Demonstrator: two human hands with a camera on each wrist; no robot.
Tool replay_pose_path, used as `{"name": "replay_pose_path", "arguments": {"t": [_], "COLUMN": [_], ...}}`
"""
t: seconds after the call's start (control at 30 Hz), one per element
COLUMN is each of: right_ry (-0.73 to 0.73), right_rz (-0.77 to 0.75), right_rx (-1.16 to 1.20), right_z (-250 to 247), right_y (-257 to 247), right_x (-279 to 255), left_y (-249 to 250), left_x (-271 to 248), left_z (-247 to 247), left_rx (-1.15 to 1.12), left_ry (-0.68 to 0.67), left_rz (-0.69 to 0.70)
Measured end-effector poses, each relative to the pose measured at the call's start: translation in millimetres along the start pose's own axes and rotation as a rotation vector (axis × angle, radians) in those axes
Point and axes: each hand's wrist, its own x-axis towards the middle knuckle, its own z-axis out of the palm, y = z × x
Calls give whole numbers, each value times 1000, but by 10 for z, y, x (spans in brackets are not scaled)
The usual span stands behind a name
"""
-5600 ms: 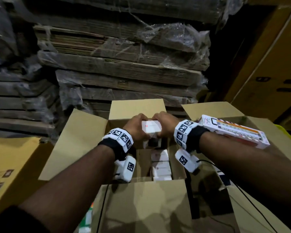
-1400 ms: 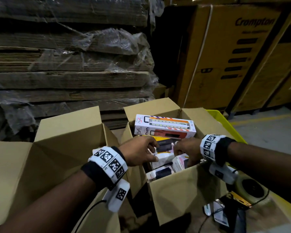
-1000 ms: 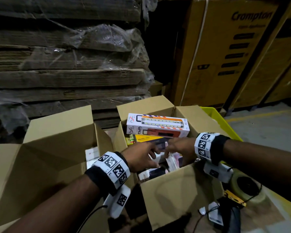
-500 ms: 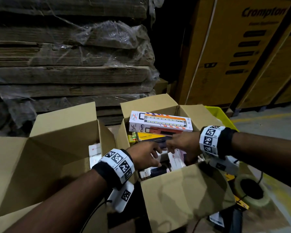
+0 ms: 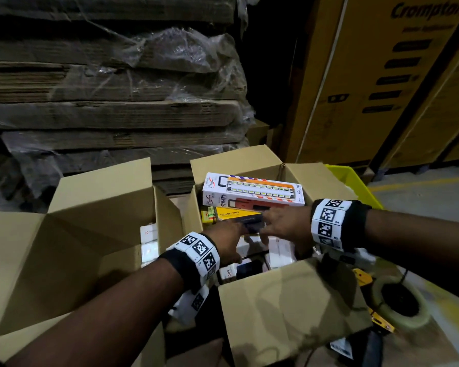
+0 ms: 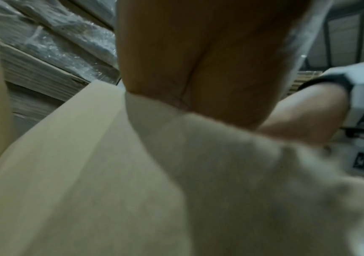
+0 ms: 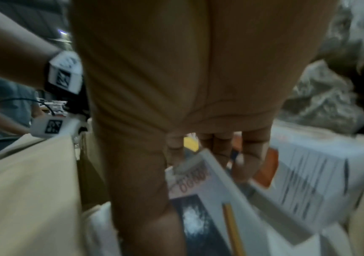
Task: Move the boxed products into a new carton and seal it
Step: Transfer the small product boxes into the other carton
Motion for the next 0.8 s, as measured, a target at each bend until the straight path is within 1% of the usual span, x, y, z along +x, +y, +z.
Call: {"name": "replay_pose_path", "arguments": {"t": [0.07, 0.17, 0.3, 0.37, 0.43, 0.5, 0.57, 0.73, 0.8], "right_ry": [10, 17, 186, 221, 223, 225, 257, 355, 381], "right_rz": [-2, 14, 72, 99, 133, 170, 200, 224, 230], "right_rx": [8, 88, 265, 327, 391, 446, 478, 607, 588], "right_z": [-50, -40, 70, 150, 183, 224, 254, 274, 287], "right_y": [39, 110, 216, 271, 298, 335, 358, 338, 304], "right_x": [-67, -215, -407, -471, -543, -611, -680, -777, -771], "left_y": [-1, 36, 112, 150, 190, 225, 259, 267, 247], "left_x": [31, 84, 146, 182, 212, 222, 223, 269, 272], "left_z": [29, 20, 0, -5, -22, -45, -58, 8, 21], "left_rx": [48, 135, 251, 308, 351, 374, 374, 324, 318], "left_ry": [-12, -47, -106, -127, -141, -142, -143, -61, -53], "left_rz": [-6, -28, -32, -10, 4, 39, 58, -23, -7]}}
